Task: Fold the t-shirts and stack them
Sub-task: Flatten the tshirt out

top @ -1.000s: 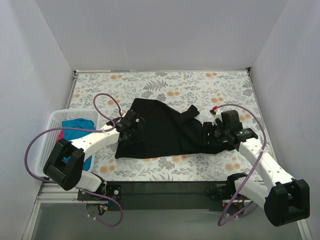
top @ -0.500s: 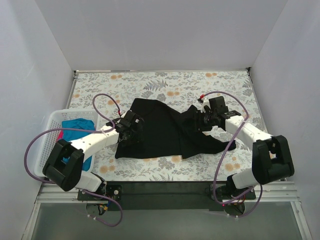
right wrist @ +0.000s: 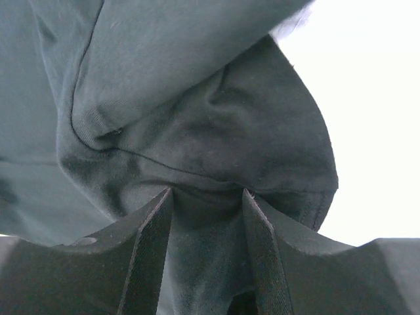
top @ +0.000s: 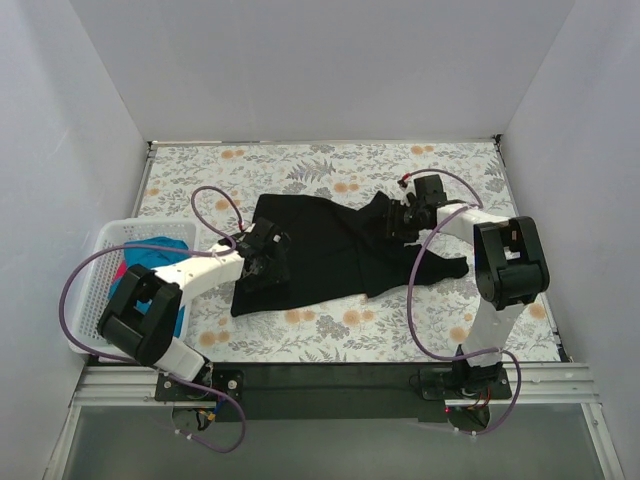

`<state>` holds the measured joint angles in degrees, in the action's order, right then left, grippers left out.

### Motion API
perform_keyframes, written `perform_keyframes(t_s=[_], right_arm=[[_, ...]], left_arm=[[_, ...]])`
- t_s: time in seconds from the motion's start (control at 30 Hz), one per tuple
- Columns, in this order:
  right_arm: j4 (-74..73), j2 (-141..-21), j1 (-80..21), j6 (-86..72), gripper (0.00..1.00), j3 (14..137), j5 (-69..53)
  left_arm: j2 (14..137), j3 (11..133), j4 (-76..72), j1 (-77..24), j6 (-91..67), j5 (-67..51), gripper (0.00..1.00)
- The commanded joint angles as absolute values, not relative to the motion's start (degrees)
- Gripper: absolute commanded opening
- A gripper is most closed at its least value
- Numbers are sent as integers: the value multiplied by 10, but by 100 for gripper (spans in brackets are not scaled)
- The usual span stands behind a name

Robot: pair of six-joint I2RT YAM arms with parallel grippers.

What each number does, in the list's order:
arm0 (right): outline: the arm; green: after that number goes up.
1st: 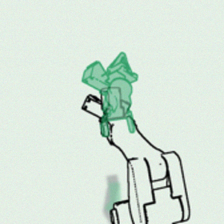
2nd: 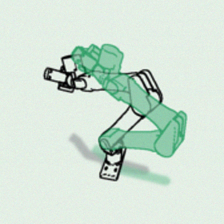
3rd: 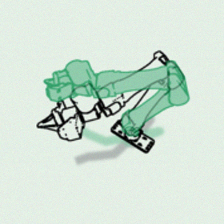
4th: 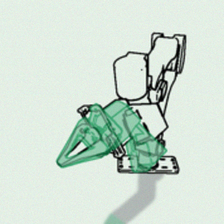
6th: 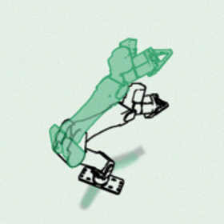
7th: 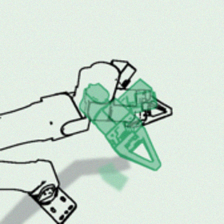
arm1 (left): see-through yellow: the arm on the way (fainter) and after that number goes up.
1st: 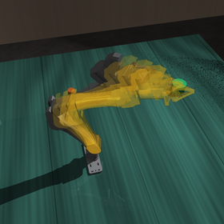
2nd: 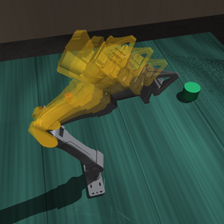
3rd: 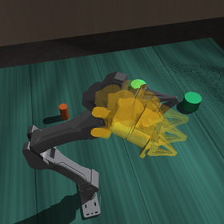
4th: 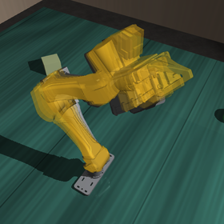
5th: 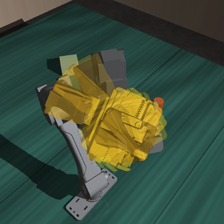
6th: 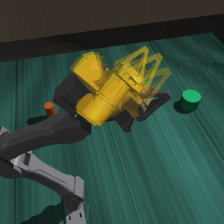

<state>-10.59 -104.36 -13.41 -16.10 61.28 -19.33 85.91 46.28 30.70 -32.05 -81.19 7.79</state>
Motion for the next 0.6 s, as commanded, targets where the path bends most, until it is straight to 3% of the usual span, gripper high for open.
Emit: perform_keyframes(t_s=[0.0,0.3,0.57], right_arm=[[-85,-1113,-76,-161,55,654,-139],[-85,-1187,39,-214,56,763,-206],[-114,-1058,12,-147,58,729,-93]], left_arm=[[910,475,304,-293,-802,92,66],[1034,620,315,-275,-766,66,65],[849,614,326,-275,-788,112,73]])
